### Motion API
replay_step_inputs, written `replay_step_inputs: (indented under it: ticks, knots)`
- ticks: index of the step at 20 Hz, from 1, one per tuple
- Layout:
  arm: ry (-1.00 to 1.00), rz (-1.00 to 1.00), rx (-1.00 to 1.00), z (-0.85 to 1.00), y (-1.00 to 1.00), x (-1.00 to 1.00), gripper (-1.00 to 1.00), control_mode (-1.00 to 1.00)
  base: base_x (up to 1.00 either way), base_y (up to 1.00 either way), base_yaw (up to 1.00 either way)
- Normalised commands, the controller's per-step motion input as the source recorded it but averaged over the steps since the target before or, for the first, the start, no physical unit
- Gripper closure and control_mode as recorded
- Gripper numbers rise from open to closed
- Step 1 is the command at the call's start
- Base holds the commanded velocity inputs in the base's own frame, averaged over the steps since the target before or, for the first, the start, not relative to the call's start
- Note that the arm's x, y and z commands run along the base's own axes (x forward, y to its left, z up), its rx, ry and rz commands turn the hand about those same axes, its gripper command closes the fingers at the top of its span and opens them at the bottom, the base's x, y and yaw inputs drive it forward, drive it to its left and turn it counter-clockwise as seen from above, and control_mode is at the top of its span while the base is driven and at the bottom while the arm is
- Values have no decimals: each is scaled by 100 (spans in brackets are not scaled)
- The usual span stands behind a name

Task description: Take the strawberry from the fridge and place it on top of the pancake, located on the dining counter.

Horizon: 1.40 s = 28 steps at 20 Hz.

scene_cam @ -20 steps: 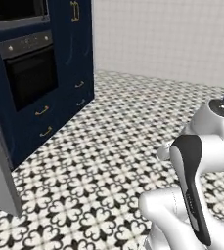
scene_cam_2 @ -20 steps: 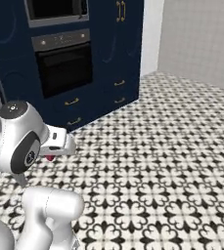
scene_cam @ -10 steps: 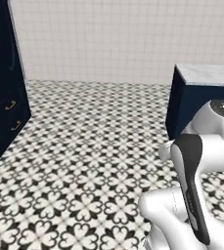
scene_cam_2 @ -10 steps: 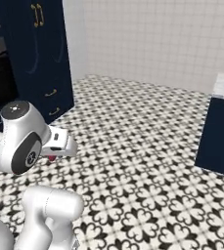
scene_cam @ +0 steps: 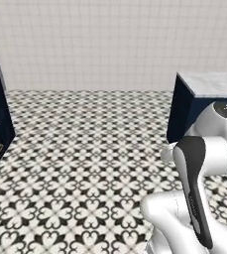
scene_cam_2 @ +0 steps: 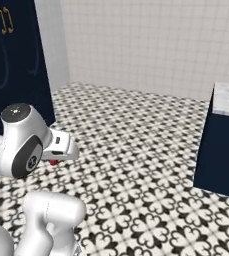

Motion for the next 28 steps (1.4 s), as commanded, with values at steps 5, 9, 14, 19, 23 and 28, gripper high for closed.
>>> replay_step_inputs:
  ticks: [5,9,14,19,23,28]
  knots:
    - [0,0,0,0,0,0,100,100,100,31,-25]
    - [0,0,0,0,0,0,100,100,100,34,-28]
    - [0,0,0,0,0,0,100,100,100,36,-31]
    - [0,0,0,0,0,0,100,100,100,53,-38]
    - [0,0,0,0,0,0,100,100,100,69,-39]
    - [0,0,0,0,0,0,100,100,100,83,-37]
